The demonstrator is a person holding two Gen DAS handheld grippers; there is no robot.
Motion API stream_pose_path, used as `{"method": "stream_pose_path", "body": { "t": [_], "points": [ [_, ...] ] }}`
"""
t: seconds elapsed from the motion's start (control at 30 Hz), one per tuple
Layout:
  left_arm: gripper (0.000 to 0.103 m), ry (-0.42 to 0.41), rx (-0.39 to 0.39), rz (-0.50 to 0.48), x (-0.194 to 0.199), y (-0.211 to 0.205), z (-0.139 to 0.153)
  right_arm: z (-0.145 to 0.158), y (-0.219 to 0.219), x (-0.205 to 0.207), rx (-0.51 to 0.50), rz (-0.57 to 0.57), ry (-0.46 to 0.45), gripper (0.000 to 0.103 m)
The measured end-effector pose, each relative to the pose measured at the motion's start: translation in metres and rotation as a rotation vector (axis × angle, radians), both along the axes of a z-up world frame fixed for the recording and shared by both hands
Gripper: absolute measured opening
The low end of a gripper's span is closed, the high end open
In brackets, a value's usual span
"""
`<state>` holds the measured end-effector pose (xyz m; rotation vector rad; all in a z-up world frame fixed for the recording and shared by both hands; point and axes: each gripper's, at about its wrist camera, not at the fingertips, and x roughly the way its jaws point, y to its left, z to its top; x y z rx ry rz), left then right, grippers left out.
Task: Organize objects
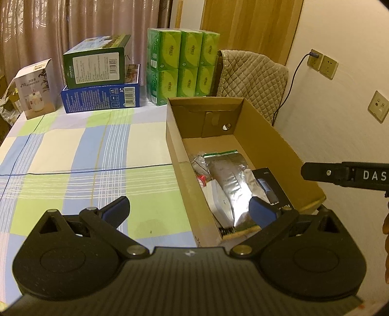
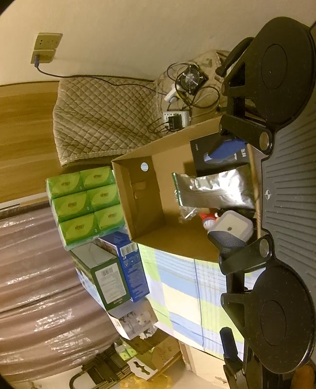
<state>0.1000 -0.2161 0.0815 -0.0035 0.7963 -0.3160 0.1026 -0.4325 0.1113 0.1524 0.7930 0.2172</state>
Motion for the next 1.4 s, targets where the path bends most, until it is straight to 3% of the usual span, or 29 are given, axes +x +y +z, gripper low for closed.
{"method": "stream_pose_path", "body": {
  "t": [0.7,0.8,0.87,0.9,1.4],
  "points": [
    [0.102,0.007,0.008,0.008,-0.050,0.014,0.021,0.001,0.004,-0.069,-0.079,-0.023,0.021,0.065],
    [0.102,0.017,0.002,0.009,-0.057,0.019,0.020,-0.003,0.005,-0.076,-0.068,-0.030,0.033,0.073],
    [0.102,0.023,0.003,0.015,-0.061,0.024,0.020,-0.005,0.005,-0.080,-0.054,-0.043,0.037,0.086],
    [0.102,0.024,0.001,0.017,-0.063,0.026,0.020,-0.006,0.005,-0.082,-0.052,-0.046,0.038,0.087],
    [0.102,0.059,0.023,0.051,-0.081,0.047,0.009,-0.010,0.015,-0.091,-0.072,-0.022,0.059,0.089]
  ]
}}
